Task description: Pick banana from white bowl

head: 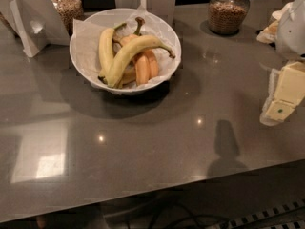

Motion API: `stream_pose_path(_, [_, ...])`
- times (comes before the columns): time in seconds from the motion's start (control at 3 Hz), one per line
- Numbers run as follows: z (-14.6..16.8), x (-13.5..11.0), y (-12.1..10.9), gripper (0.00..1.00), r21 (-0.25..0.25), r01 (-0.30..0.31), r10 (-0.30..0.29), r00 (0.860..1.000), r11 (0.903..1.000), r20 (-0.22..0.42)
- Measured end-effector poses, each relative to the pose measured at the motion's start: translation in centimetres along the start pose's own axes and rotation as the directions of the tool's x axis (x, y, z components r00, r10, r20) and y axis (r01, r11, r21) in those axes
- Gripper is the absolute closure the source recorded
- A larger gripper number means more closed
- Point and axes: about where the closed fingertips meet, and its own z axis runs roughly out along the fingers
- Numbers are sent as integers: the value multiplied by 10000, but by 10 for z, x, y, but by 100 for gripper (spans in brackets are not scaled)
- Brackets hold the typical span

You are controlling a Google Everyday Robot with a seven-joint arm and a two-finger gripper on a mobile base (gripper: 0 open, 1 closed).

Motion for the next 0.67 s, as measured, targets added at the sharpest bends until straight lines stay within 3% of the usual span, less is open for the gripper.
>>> stream_pose_path(0.33, [0,0,0,0,1,2,-2,10000,10000,1])
stream_pose_path(0.67, [0,-9,-7,0,383,420,-431,9987,9984,289])
